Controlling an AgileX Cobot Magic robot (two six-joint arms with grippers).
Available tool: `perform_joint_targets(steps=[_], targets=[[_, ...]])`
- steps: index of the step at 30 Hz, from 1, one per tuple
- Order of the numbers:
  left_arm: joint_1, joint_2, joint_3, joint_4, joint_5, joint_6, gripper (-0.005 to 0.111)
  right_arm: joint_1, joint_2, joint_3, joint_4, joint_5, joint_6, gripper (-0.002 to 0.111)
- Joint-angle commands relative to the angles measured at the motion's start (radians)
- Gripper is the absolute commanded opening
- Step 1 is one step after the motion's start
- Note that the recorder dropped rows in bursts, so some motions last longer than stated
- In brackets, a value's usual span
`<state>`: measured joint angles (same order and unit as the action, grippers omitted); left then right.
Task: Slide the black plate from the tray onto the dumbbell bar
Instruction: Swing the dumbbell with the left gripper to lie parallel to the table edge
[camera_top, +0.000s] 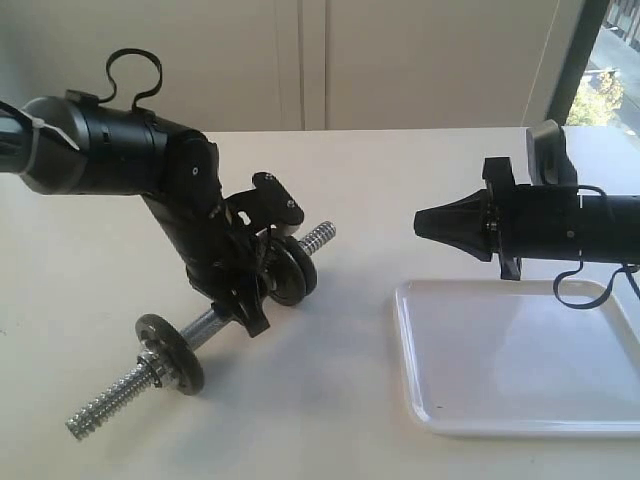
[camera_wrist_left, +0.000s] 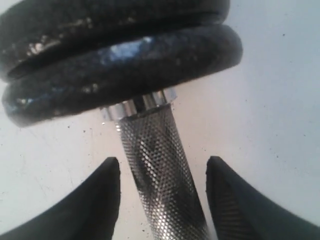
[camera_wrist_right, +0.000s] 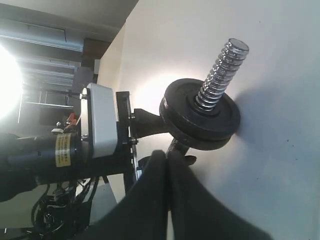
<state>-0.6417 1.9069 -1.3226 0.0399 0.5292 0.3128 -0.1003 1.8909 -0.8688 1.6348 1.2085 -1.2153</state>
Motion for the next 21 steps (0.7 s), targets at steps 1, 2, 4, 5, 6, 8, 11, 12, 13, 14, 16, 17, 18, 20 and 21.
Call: perform_joint_targets(steps=[1, 2, 4, 5, 6, 8, 11, 12, 13, 14, 16, 17, 18, 20, 21], targets=[[0.001, 0.003, -0.005, -0.002, 0.014, 0.009, 0.051, 0.000, -0.007, -0.003, 0.009, 0.013, -0.017, 0.000], [0.001, 0.003, -0.005, -0.002, 0.012, 0.009, 0.047, 0.000, -0.007, -0.003, 0.009, 0.013, -0.019, 0.000], [0.001, 0.003, -0.005, -0.002, 0.014, 0.009, 0.037, 0.000, -0.007, -0.003, 0.011, 0.013, -0.018, 0.000], [0.001, 0.003, -0.005, -0.002, 0.016, 0.009, 0.031, 0.000, -0.007, -0.003, 0.011, 0.013, -0.018, 0.000], [0.001, 0.003, -0.005, -0.002, 0.021, 0.009, 0.026, 0.000, -0.007, -0.003, 0.011, 0.013, -0.018, 0.000], [0.001, 0.003, -0.005, -0.002, 0.023, 0.009, 0.016, 0.000, -0.007, -0.003, 0.011, 0.013, -0.021, 0.000], [0.001, 0.003, -0.005, -0.002, 0.031, 0.009, 0.001, 0.000, -0.007, -0.003, 0.011, 0.013, -0.021, 0.000], [0.001, 0.000, -0.005, -0.002, 0.035, 0.012, 0.000, 0.000, -0.007, -0.003, 0.011, 0.013, -0.021, 0.000], [0.001, -0.004, -0.005, -0.002, 0.041, 0.026, 0.000, 0.000, -0.007, -0.003, 0.011, 0.013, -0.021, 0.000], [0.001, -0.006, -0.005, -0.002, 0.043, 0.032, 0.000, 0.000, -0.007, -0.003, 0.011, 0.013, -0.021, 0.000], [0.001, -0.019, -0.005, -0.002, 0.048, 0.042, 0.000, 0.000, -0.007, -0.003, 0.013, 0.013, -0.021, 0.000], [0.001, -0.026, -0.005, -0.002, 0.048, 0.050, 0.000, 0.000, -0.007, -0.003, 0.013, 0.013, -0.021, 0.000], [0.001, -0.035, -0.005, -0.002, 0.048, 0.058, 0.000, 0.000, -0.007, -0.003, 0.013, 0.013, -0.021, 0.000], [0.001, -0.054, -0.005, -0.005, 0.048, 0.078, 0.000, 0.000, -0.007, -0.003, 0.013, 0.013, -0.021, 0.000], [0.001, -0.063, -0.005, -0.011, 0.049, 0.090, 0.000, 0.000, -0.007, -0.003, 0.013, 0.013, -0.021, 0.000]])
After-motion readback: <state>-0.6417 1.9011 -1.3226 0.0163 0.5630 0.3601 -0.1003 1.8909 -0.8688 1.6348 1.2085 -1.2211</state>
